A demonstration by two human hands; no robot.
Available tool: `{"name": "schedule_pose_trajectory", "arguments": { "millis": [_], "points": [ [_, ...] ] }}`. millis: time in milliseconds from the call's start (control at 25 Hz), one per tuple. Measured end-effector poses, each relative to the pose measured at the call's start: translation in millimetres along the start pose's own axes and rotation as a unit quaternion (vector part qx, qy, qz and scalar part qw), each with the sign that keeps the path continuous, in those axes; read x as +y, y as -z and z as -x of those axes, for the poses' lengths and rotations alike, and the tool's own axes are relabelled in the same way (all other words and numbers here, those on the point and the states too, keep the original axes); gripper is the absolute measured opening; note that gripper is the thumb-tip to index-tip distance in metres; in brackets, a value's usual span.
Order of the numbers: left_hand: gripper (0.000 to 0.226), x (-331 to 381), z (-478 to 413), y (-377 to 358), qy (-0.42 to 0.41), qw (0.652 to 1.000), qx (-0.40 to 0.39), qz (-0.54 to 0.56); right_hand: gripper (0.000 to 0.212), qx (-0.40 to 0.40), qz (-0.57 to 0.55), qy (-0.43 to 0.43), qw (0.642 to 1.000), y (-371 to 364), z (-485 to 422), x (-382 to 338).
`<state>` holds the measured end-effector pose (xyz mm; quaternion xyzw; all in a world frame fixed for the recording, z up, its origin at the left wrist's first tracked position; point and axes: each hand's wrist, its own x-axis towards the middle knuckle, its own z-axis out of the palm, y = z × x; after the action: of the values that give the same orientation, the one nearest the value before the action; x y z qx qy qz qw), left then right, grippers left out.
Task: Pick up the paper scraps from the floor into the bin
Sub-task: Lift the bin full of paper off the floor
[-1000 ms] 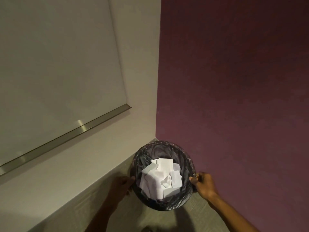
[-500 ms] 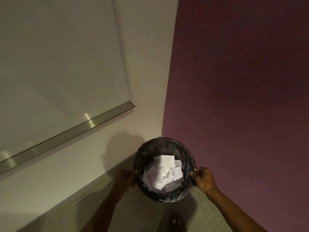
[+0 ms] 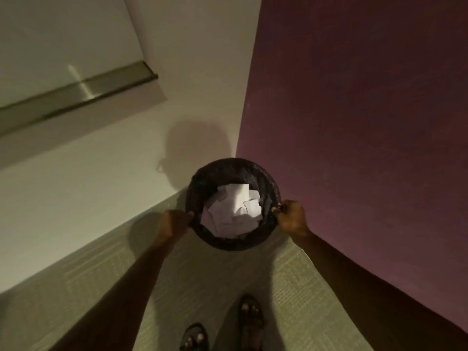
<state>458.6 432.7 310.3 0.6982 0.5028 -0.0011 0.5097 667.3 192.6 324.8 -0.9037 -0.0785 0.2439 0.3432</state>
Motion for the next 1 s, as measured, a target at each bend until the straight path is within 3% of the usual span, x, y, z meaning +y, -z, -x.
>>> {"name": "schedule_pose_trajectory", "arguments": {
  "millis": [280, 480, 720, 1000],
  "points": [
    [0.024, -37, -67, -58, 0.002, 0.999, 0.015, -0.043, 0.007, -0.007, 0.025, -0.016, 1.0, -73, -76, 65],
    [0.028, -61, -97, -79, 0.027, 0.995, 0.022, -0.092, 0.018, -0.007, 0.076, 0.001, 0.997, -111, -107, 90],
    [0.027, -85, -112, -94, 0.033, 0.996, 0.03, -0.077, 0.033, -0.024, 0.105, -0.012, 0.994, -140, -125, 117],
    [0.029, -84, -128, -102, 0.013, 0.995, 0.04, -0.091, 0.027, -0.011, 0.077, -0.011, 0.997, -149, -140, 127]
  ]
}}
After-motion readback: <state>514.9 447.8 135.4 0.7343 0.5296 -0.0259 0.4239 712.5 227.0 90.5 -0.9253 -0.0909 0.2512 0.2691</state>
